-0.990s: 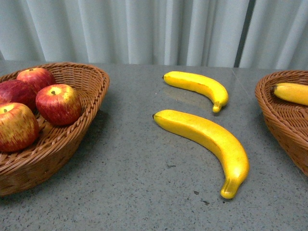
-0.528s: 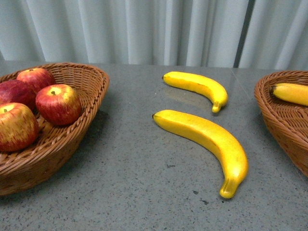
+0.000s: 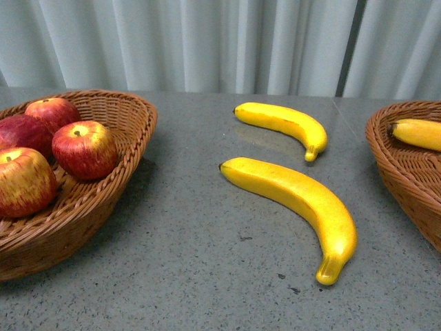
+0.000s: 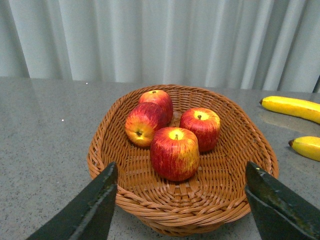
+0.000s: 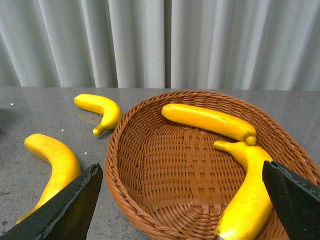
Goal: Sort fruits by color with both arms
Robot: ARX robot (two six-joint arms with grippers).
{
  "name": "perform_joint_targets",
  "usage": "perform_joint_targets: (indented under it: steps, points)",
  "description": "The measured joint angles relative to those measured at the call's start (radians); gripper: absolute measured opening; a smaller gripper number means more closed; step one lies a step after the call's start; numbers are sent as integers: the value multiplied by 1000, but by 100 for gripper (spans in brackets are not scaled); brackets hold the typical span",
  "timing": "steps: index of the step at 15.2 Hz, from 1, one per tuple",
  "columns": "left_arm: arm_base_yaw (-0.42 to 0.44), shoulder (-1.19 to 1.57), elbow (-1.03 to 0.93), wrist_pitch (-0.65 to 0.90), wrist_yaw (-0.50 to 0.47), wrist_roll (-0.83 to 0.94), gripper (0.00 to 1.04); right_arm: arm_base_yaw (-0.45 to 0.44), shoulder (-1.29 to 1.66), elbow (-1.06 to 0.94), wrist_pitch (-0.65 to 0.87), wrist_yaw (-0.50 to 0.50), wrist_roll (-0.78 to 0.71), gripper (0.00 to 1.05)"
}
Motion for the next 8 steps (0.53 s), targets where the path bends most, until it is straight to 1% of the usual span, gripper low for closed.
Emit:
perform_joint_targets:
  steps: [2, 3, 5, 6, 7, 8]
  points:
    - [0, 0, 0, 0, 0, 1, 100, 0, 0, 0, 0, 0, 0, 98]
    - [0, 0, 0, 0, 0, 2, 97, 0, 0, 0, 0, 0, 0, 98]
    - [0, 0, 0, 0, 0, 2, 98, 0, 0, 0, 0, 0, 0, 98]
    - [0, 0, 0, 0, 0, 3, 98, -7, 4, 0, 5, -24, 5, 98]
    - [0, 0, 0, 0, 0, 3, 98, -39, 111, 8, 141, -173, 30, 98]
    - [0, 0, 0, 0, -2, 3, 98, 16, 304, 59, 299, -216, 39, 98]
